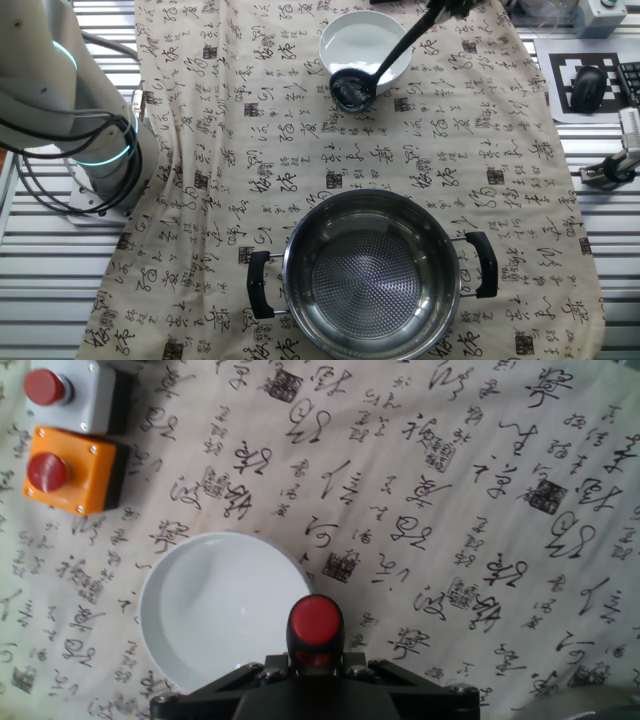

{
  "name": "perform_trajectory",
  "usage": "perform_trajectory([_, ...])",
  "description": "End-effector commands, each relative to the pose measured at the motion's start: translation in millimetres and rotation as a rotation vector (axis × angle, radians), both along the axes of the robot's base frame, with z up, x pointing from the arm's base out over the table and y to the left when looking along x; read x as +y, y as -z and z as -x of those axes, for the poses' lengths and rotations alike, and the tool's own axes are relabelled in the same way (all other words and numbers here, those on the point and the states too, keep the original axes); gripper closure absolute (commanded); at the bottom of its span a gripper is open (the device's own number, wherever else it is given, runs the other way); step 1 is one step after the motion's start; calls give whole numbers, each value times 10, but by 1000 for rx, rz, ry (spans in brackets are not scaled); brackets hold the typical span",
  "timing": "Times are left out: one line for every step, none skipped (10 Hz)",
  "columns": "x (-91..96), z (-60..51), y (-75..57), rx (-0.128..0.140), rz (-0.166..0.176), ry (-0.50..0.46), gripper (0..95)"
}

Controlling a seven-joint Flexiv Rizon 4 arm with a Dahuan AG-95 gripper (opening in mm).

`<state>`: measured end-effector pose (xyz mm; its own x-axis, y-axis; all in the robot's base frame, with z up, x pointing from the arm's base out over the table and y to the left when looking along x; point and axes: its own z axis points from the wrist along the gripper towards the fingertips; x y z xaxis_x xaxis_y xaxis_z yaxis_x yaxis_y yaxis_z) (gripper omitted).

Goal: Scoop water with a large spoon from one bowl to another

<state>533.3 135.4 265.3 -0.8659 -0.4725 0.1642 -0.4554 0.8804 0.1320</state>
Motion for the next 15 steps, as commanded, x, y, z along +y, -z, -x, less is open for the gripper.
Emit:
perform_trajectory([-91,53,-1,-7,-1,-13,950])
perform_trajectory([-89,56,-7,-12,-1,-14,950])
perform_trajectory([-89,56,-7,-11,-1,-19,950])
perform_trajectory([-89,56,-7,-9,5,-21,950])
perform_trajectory([-89,56,-7,-10,21,-15,950])
perform_trajectory([-89,56,-7,-10,26,-4,950])
perform_trajectory([-89,56,-7,-10,29,7,950])
perform_trajectory([-89,56,-7,-10,30,12,950])
perform_trajectory([-89,56,-7,-10,31,20,950])
perform_trajectory([-89,56,-7,-12,31,27,950])
perform_trajectory([-89,56,-7,-17,33,38,950])
perform_trajectory([-89,56,-7,-21,35,48,950])
perform_trajectory([-89,56,-7,-26,38,56,950])
perform_trajectory([-89,56,-7,-33,40,65,950])
perform_trajectory([-89,56,-7,-35,42,70,950])
